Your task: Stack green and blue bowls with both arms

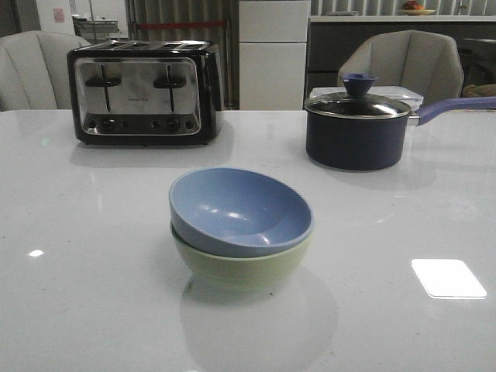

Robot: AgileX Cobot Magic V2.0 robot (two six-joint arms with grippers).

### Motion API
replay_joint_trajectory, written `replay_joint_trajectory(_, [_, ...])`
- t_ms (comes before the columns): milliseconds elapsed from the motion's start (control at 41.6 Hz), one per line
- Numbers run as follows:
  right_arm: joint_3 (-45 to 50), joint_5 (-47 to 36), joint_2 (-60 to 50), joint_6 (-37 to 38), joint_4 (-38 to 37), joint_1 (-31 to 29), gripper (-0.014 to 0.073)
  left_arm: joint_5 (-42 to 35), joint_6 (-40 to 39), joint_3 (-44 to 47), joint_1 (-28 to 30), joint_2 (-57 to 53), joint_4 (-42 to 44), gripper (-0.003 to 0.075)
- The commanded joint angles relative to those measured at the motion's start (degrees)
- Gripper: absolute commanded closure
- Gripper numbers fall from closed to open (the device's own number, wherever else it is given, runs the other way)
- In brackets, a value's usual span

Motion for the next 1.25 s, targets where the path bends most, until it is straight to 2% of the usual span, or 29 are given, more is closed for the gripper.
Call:
replay_joint_trajectory(0, [-0.3, -6.3, -1.1, -0.1, 0.4, -0.5, 0.054, -5.3, -0.7, 0.2, -0.5, -1.1, -0.4, 0.0627])
replay_joint_trajectory(192, [-0.2, -6.0, -1.1, 0.4, 0.4, -0.5, 0.054, -5.3, -0.7, 0.2, -0.5, -1.1, -0.4, 0.0627])
replay_joint_trajectory(409, [-0.2, -8.3, -1.1, 16.8, -8.6, -0.5, 0.054, -5.3, -0.7, 0.2, -0.5, -1.1, -0.4, 0.0627])
replay_joint_trajectory(1226, [-0.2, -7.4, -1.1, 16.9, -8.5, -0.5, 0.054, -5.3, -0.7, 0.2, -0.5, -1.1, -0.4, 0.0627])
